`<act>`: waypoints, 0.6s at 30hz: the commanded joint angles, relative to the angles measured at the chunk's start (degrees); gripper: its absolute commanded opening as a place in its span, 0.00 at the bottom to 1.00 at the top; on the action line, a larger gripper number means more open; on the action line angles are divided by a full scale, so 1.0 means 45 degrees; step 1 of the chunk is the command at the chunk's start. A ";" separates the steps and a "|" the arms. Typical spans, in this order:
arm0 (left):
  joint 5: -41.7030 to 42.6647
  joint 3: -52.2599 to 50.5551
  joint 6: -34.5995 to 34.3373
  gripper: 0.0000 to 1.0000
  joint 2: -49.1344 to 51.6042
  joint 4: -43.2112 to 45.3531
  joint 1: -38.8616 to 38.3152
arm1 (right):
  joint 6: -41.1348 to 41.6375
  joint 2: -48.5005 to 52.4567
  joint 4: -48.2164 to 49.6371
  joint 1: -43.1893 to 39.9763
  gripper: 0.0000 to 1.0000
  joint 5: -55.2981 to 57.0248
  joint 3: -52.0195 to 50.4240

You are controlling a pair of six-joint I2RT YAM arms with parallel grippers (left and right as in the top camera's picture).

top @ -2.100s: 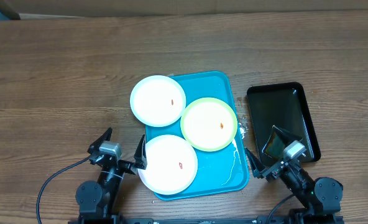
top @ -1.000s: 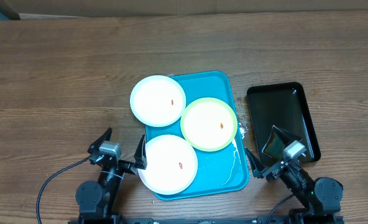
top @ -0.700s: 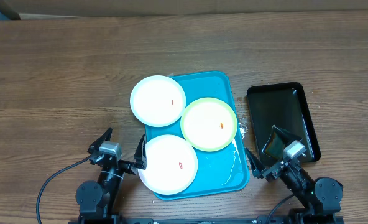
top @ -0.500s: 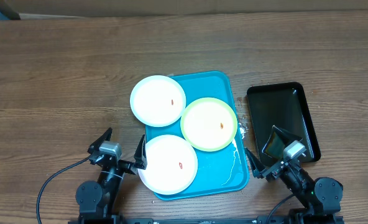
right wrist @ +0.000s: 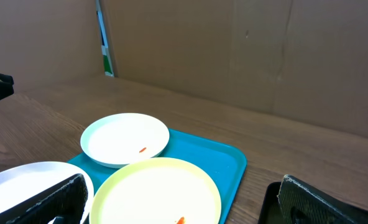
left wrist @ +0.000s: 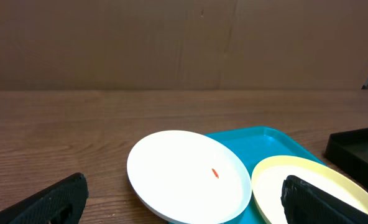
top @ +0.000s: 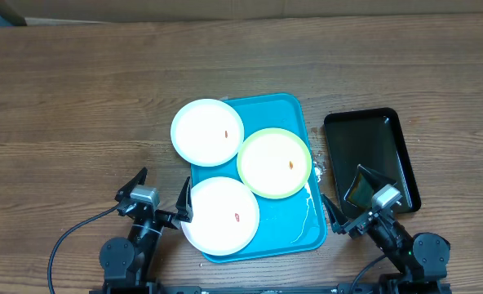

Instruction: Clean dirty plates on tray and stack at the side

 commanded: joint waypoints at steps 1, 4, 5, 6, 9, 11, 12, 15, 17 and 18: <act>-0.0029 -0.0044 0.0000 1.00 -0.0121 -0.0010 -0.0068 | 0.0049 -0.0126 0.0024 -0.0039 1.00 -0.0092 -0.0126; -0.0029 -0.0044 0.0000 1.00 -0.0121 -0.0010 -0.0068 | 0.0049 -0.0126 0.0024 -0.0039 1.00 -0.0092 -0.0126; -0.0024 -0.0044 0.0000 1.00 -0.0121 -0.0010 -0.0068 | 0.0049 -0.0126 0.0024 -0.0039 1.00 -0.0092 -0.0126; -0.0029 -0.0044 -0.0005 1.00 -0.0121 -0.0010 -0.0068 | 0.0049 -0.0126 0.0024 -0.0039 1.00 -0.0097 -0.0126; -0.0024 -0.0044 0.0000 1.00 -0.0121 -0.0010 -0.0068 | 0.0044 -0.0126 0.0024 -0.0039 1.00 -0.0092 -0.0126; -0.0029 -0.0044 0.0000 1.00 -0.0121 -0.0010 -0.0068 | 0.0049 -0.0126 0.0024 -0.0039 1.00 -0.0092 -0.0126; -0.0029 -0.0044 0.0000 1.00 -0.0121 -0.0010 -0.0068 | 0.0044 -0.0126 0.0024 -0.0039 1.00 -0.0092 -0.0126; -0.0029 -0.0044 -0.0005 1.00 -0.0121 -0.0010 -0.0068 | 0.0049 -0.0126 0.0024 -0.0039 1.00 -0.0092 -0.0126; -0.0029 -0.0044 -0.0005 1.00 -0.0121 -0.0010 -0.0068 | 0.0049 -0.0126 0.0024 -0.0039 1.00 -0.0097 -0.0126; -0.0029 -0.0044 0.0000 1.00 -0.0121 -0.0010 -0.0068 | 0.0049 -0.0126 0.0024 -0.0039 1.00 -0.0092 -0.0126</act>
